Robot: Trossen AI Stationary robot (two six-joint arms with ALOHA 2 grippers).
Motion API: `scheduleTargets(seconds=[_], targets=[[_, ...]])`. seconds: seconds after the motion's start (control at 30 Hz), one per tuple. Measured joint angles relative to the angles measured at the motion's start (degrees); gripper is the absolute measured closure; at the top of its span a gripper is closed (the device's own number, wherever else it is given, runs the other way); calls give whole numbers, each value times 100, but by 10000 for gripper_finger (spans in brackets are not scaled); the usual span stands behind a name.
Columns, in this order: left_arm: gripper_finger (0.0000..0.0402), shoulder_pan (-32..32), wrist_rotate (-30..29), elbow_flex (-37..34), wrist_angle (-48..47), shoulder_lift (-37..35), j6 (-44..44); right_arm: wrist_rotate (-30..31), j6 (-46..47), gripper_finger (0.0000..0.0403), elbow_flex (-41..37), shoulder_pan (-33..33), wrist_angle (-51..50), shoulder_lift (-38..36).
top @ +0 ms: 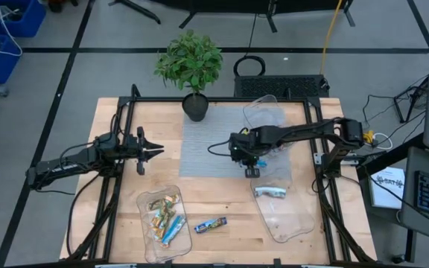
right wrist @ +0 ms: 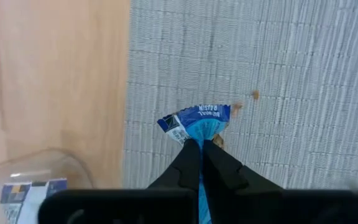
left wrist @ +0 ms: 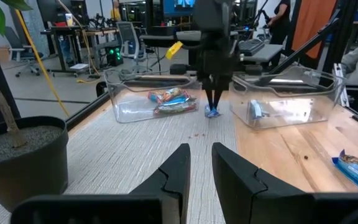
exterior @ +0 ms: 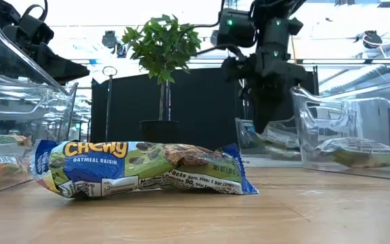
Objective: Pick and place Granola Bars by type
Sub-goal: Put the top blue granola bar into the bottom right transparent bin
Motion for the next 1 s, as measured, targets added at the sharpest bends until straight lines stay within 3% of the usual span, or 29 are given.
scheduleTargets(seconds=[0.37, 0.5, 0.7, 1.0], targets=[[327, 2, -1, 0, 0, 0, 0, 73, 390, 402, 235, 592, -24, -929], [327, 2, -1, 0, 0, -2, 0, 463, 858, 403, 256, 1096, -105, -1524], [327, 0, -1, 0, -1, 0, 0, 843, 2216, 403, 208, 2048, -375, -2190], [327, 1, -1, 0, -1, -2, 0, 892, 4536, 403, -647, 3085, -769, -2275]])
